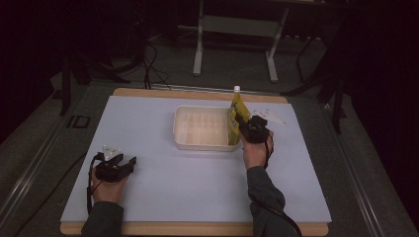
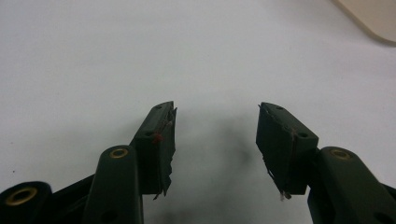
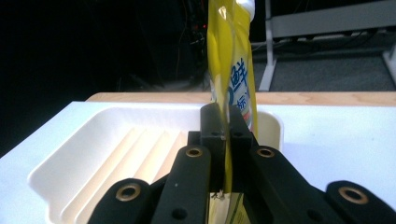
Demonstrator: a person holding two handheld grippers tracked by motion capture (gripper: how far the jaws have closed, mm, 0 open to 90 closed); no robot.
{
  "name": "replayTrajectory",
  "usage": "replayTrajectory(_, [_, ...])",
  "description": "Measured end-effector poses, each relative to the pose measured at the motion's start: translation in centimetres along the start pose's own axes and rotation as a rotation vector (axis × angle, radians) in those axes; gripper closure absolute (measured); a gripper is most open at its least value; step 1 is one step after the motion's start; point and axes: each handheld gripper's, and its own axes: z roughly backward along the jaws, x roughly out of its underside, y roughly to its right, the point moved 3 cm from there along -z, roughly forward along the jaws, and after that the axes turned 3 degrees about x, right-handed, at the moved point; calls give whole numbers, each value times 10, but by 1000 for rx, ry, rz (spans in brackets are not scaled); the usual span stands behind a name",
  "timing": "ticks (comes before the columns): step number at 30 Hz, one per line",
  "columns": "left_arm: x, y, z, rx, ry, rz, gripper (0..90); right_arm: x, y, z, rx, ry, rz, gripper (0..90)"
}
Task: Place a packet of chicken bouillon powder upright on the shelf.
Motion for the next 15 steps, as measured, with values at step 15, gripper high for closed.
replayTrajectory(15, [0,0,0,-1,2,4,461,3,0,7,14,-81,18,519])
